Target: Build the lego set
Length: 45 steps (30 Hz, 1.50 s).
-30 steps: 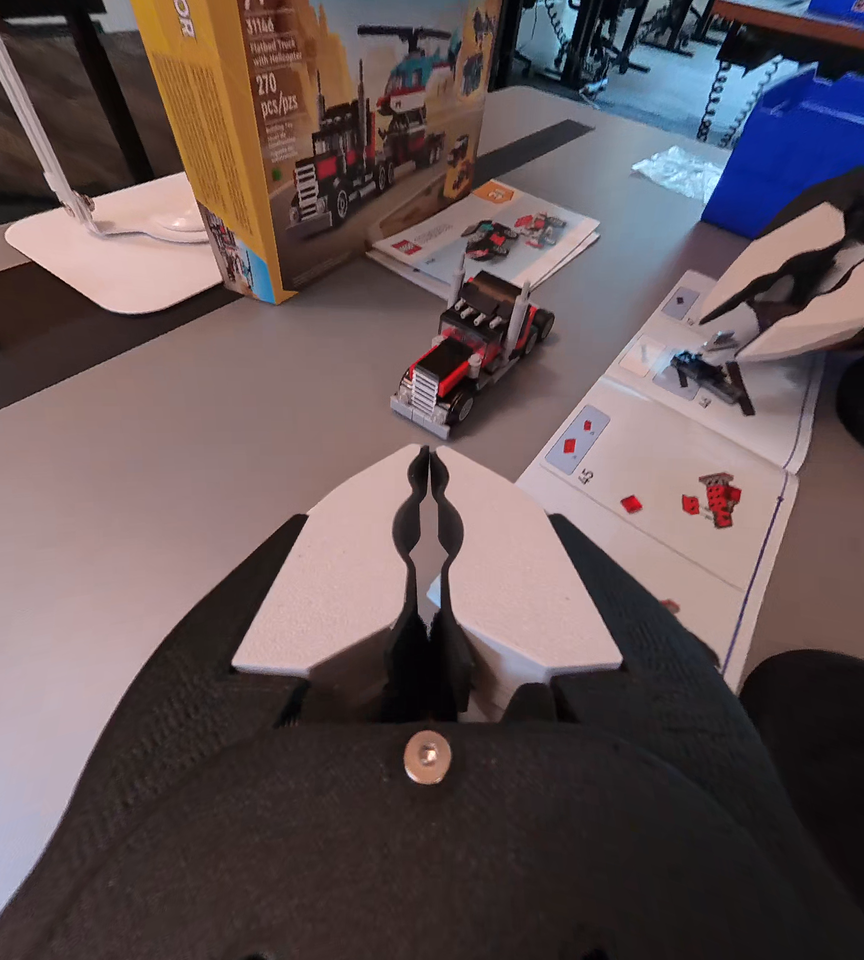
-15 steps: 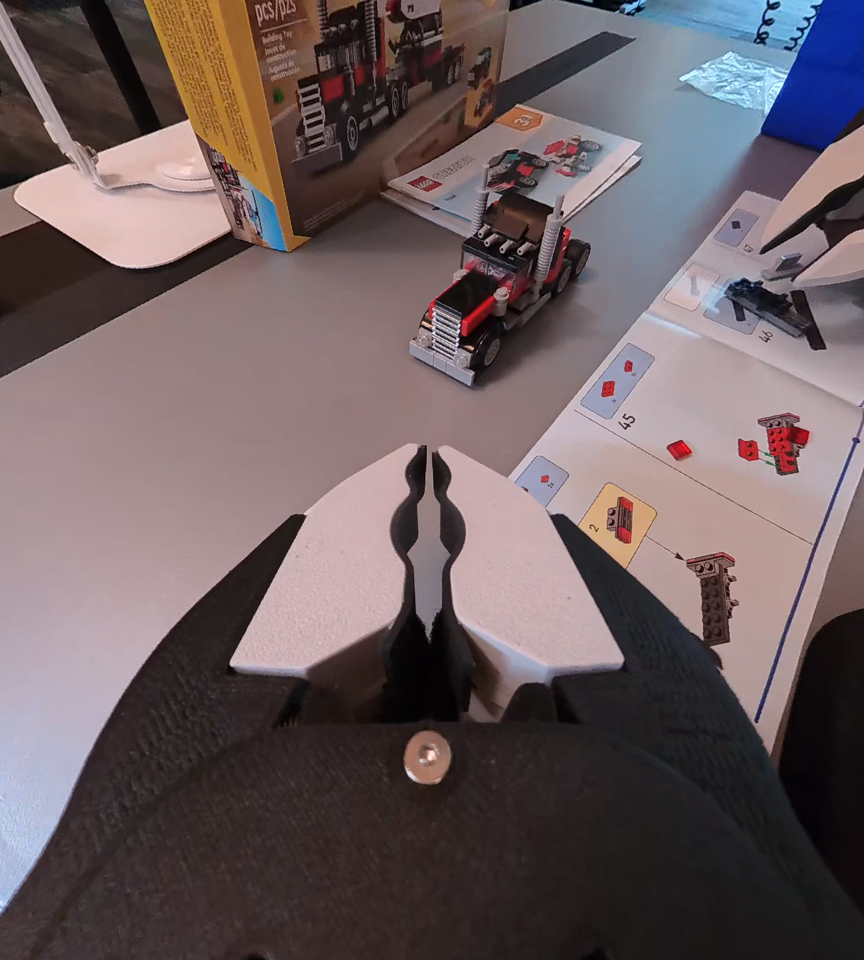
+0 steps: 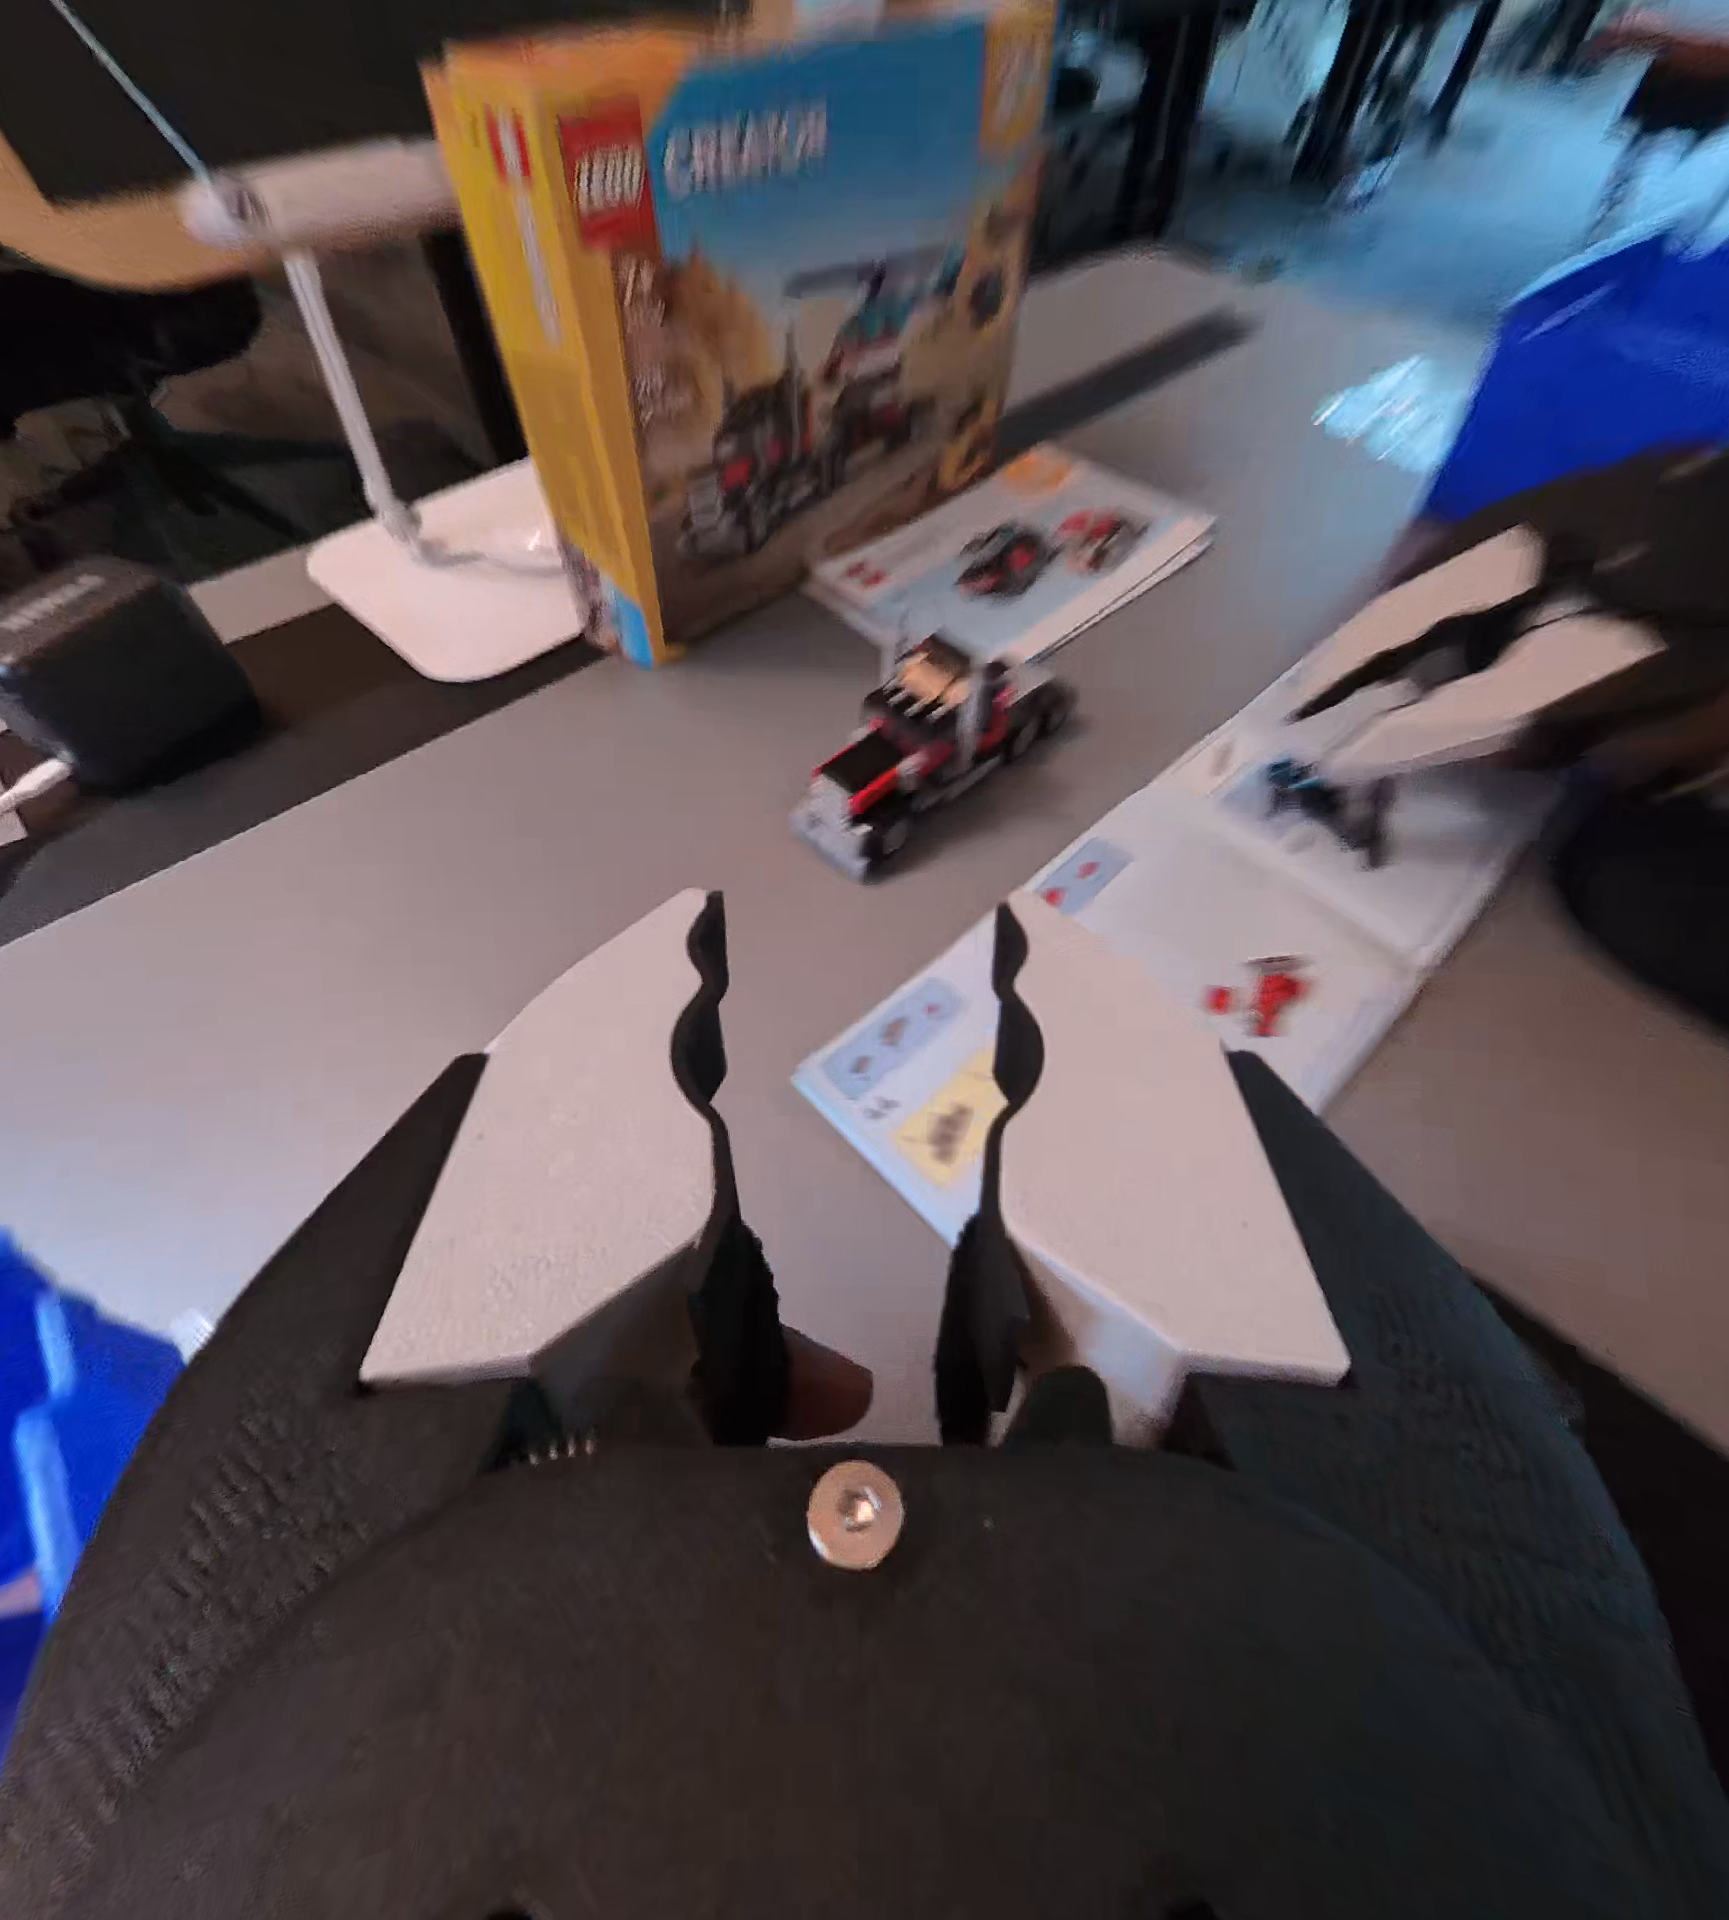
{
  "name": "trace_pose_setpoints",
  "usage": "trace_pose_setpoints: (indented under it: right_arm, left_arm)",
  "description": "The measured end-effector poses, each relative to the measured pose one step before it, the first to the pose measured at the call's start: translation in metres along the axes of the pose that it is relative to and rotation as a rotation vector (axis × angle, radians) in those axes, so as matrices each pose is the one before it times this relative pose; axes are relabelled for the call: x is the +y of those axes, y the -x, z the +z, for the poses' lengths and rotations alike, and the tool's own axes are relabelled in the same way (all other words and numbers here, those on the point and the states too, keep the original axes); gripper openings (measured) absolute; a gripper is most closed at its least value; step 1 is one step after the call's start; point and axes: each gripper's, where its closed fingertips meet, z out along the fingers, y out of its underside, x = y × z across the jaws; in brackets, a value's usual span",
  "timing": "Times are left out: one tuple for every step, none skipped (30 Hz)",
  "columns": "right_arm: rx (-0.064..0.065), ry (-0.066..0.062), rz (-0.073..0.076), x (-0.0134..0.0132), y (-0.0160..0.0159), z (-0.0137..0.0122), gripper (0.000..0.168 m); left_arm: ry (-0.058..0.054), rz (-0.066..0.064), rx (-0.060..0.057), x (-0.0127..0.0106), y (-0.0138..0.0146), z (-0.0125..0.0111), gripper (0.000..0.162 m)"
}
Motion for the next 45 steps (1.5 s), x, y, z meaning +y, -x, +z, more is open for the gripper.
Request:
trace_pose_setpoints:
  right_arm:
    - [-0.0007,-0.0073,0.0098,-0.00076,-0.00029,-0.00096,0.02]
    - [-0.0006,-0.0072,0.0078,-0.00067,-0.00023,-0.00101,0.02]
    - [-0.0005,-0.007,0.0058,-0.00083,-0.00032,-0.00087,0.02]
    - [0.0001,-0.0061,0.0047,-0.0006,-0.00027,-0.00075,0.02]
    - [0.0005,-0.0043,0.0037,-0.00056,-0.00034,-0.00041,0.02]
    - [-0.0009,-0.0023,0.0029,-0.0002,-0.00014,-0.00028,0.02]
    - [-0.0011,-0.001,0.0024,-0.00016,0.00002,-0.00008,0.02]
    - [0.0001,-0.0004,0.0018,-0.00009,-0.00018,-0.00012,0.02]
    - [0.0006,-0.0001,0.0002,-0.00001,-0.00006,0.00001,0.02]
    - [0.0002,-0.0007,-0.0014,-0.00017,0.00008,-0.00006,0.02]
    - [0.0016,-0.0014,-0.0011,-0.0002,0.00003,-0.00019,0.02]
    - [0.0028,-0.0003,0.0007,-0.00001,-0.0003,-0.00007,0.02]
    - [0.0018,0.0012,0.0029,0.00014,-0.00024,-0.00001,0.02]
    - [0.0025,0.0019,0.0038,0.00024,-0.00036,-0.00006,0.02]
    - [0.0038,0.0015,0.0038,0.00023,-0.00063,-0.00014,0.02]
    - [0.0036,0.0007,0.0036,0.00008,-0.00052,0.00003,0.02]
    - [0.004,0.0012,0.0036,0.00015,-0.00067,-0.00002,0.019]
    - [0.0037,0.0026,0.0027,0.00028,-0.00062,0.0003,0.019]
    - [0.0034,0.0051,0.0018,0.00067,-0.00057,0.00048,0.019]
    - [0.0029,0.0078,0.0018,0.00084,-0.00053,0.00075,0.019]
    - [0.0021,0.0095,0.0008,0.00105,-0.0003,0.00086,0.018]
    - [0.0021,0.0104,-0.0002,0.00116,-0.00018,0.00102,0.018]
    - [0.0018,0.0108,-0.0003,0.0012,-0.00025,0.00099,0.018]
    - [0.0034,0.0099,-0.0006,0.00109,-0.00027,0.00096,0.018]
    - [0.0046,0.009,-0.0023,0.00102,-0.00033,0.00085,0.018]
    - [0.0038,0.0087,-0.0043,0.00085,-0.00007,0.00084,0.018]
    - [0.0022,0.0085,-0.0063,0.00091,0.00041,0.00081,0.017]
    - [0.0013,0.0079,-0.0072,0.00086,0.00047,0.00075,0.017]
    - [0.0012,0.0072,-0.0066,0.00079,0.00044,0.00072,0.017]
    - [0.0007,0.0054,-0.006,0.00061,0.00046,0.00053,0.017]
    - [0.0012,0.0025,-0.0064,0.00025,0.00048,0.0002,0.017]
    - [0.0026,-0.0002,-0.0061,-0.00002,0.00034,-0.00001,0.017]
    - [0.0018,-0.0019,-0.0039,-0.00028,0.0001,-0.00017,0.017]
    - [0.0009,-0.0033,-0.0008,-0.00026,-0.00004,-0.00035,0.017]
    - [0.0009,-0.0046,0.0018,-0.00052,-0.00027,-0.00044,0.017]
    - [0.0007,-0.0054,0.0035,-0.00055,-0.00042,-0.00047,0.017]
    - [0.0002,-0.0053,0.0043,-0.00049,-0.00039,-0.00057,0.017]
    - [-0.0001,-0.0047,0.0041,-0.0005,-0.00038,-0.00043,0.016]
    - [-0.0003,-0.0039,0.0028,-0.00038,-0.00025,-0.00035,0.016]
    - [-0.0005,-0.003,0.0021,-0.00031,-0.00017,-0.00033,0.016]
    - [-0.0007,-0.0014,0.002,-0.00016,-0.00006,-0.00013,0.016]
    - [-0.0003,-0.0007,0.0008,-0.00003,-0.0001,-0.00004,0.016]
    - [0.0,-0.0009,-0.0005,-0.00005,0.00008,-0.00011,0.016]
    - [0.0,-0.001,-0.0007,-0.00014,0.00004,-0.00015,0.016]
    - [-0.0002,-0.0007,-0.0008,-0.00006,0.00007,-0.00004,0.016]
  left_arm:
    - [-0.0554,-0.025,0.0315,-0.009,-0.01269,-0.02327,0.053]
    - [-0.0594,-0.0112,0.0318,-0.00811,-0.01292,-0.02618,0.053]
    - [-0.0591,-0.0016,0.0082,-0.00739,-0.00895,-0.02896,0.053]
    - [-0.0552,0.0025,-0.0273,-0.00675,-0.00144,-0.03167,0.053]
    - [-0.0495,-0.0005,-0.0689,-0.0061,0.0088,-0.03419,0.053]
    - [-0.0378,-0.006,-0.1178,-0.00444,0.02197,-0.03534,0.053]
    - [-0.0176,-0.0066,-0.1702,-0.0006,0.03681,-0.03452,0.053]
    - [0.0089,0.0024,-0.1967,0.00557,0.04763,-0.02984,0.053]
    - [0.036,0.0218,-0.1698,0.01247,0.04777,-0.0207,0.055]
    - [0.0553,0.03,-0.123,0.01852,0.04007,-0.01121,0.057]
    - [0.0605,0.0173,-0.0787,0.02109,0.02923,-0.00396,0.058]
    - [0.049,-0.0011,-0.0236,0.01948,0.01563,0.00119,0.06]
    - [0.0332,-0.0168,0.0156,0.01598,0.00547,0.00434,0.062]
    - [0.0261,-0.0215,0.0104,0.01381,0.00373,0.00644,0.065]
    - [0.0208,-0.0149,-0.0189,0.01183,0.00695,0.00738,0.066]
    - [0.0138,-0.0092,-0.0358,0.00949,0.00902,0.00744,0.066]
    - [0.0074,-0.0056,-0.0111,0.00672,0.00471,0.00732,0.064]
    - [0.0005,-0.006,0.0437,0.00349,-0.00451,0.00644,0.053]
    - [-0.0037,0.0022,0.0937,0.00091,-0.0133,0.00475,0.021]
    - [-0.0126,0.0112,0.0713,-0.00192,-0.01134,0.00317,0.01]
    - [-0.0143,0.0336,0.0436,-0.00273,-0.00844,0.00107,0.007]
    - [-0.0141,0.0598,0.0039,-0.00382,-0.00584,0.00004,0.007]
    - [-0.0196,0.0838,-0.0412,-0.00574,-0.00269,-0.00093,0.008]
    - [-0.0353,0.0875,-0.0351,-0.00923,-0.00379,-0.00303,0.008]
    - [-0.0554,0.0642,-0.0103,-0.01259,-0.00488,-0.00488,0.007]
    - [-0.0591,0.0336,0.0026,-0.01354,-0.00364,-0.00497,0.006]
    - [-0.0351,0.0312,0.0003,-0.00986,-0.00185,-0.00369,0.006]
    - [-0.0179,0.0472,-0.0068,-0.00674,-0.00058,-0.00239,0.006]
    - [-0.0164,0.0422,-0.0017,-0.00606,-0.00076,-0.00165,0.007]
    - [-0.0134,0.0233,0.0062,-0.00575,-0.00111,-0.00091,0.007]
    - [-0.0063,0.0184,0.006,-0.00507,-0.00106,-0.00024,0.007]
    - [-0.002,0.0227,0.0029,-0.00421,-0.00096,0.00033,0.007]
    - [0.0023,0.0169,0.0034,-0.00344,-0.001,0.00074,0.007]
    - [0.0062,0.012,0.0028,-0.00238,-0.00091,0.00113,0.007]
    - [0.008,0.0126,-0.0001,-0.00161,-0.0005,0.00117,0.007]
    - [0.0102,0.0151,-0.0034,-0.00079,-0.00023,0.00106,0.007]
    - [0.0096,0.0142,-0.0044,-0.00047,-0.00006,0.00094,0.007]
    - [0.0055,0.0083,-0.0021,-0.0006,-0.0001,0.00063,0.007]
    - [0.0021,0.0038,-0.0001,-0.00052,-0.00015,0.00061,0.007]
    - [-0.001,0.0021,0.0007,-0.00032,-0.00011,0.0005,0.007]
    - [-0.0041,0.0012,0.0006,-0.00048,-0.00006,0.00052,0.007]
    - [-0.0051,0.0009,0.0001,-0.00043,-0.00013,0.0004,0.007]
    - [-0.005,0.0022,-0.0005,-0.00055,-0.00018,0.00024,0.007]
    - [-0.0043,0.0024,-0.0009,-0.00063,-0.00003,0.00003,0.007]
    - [-0.0027,0.0012,-0.0013,-0.00046,-0.00009,0.0,0.007]
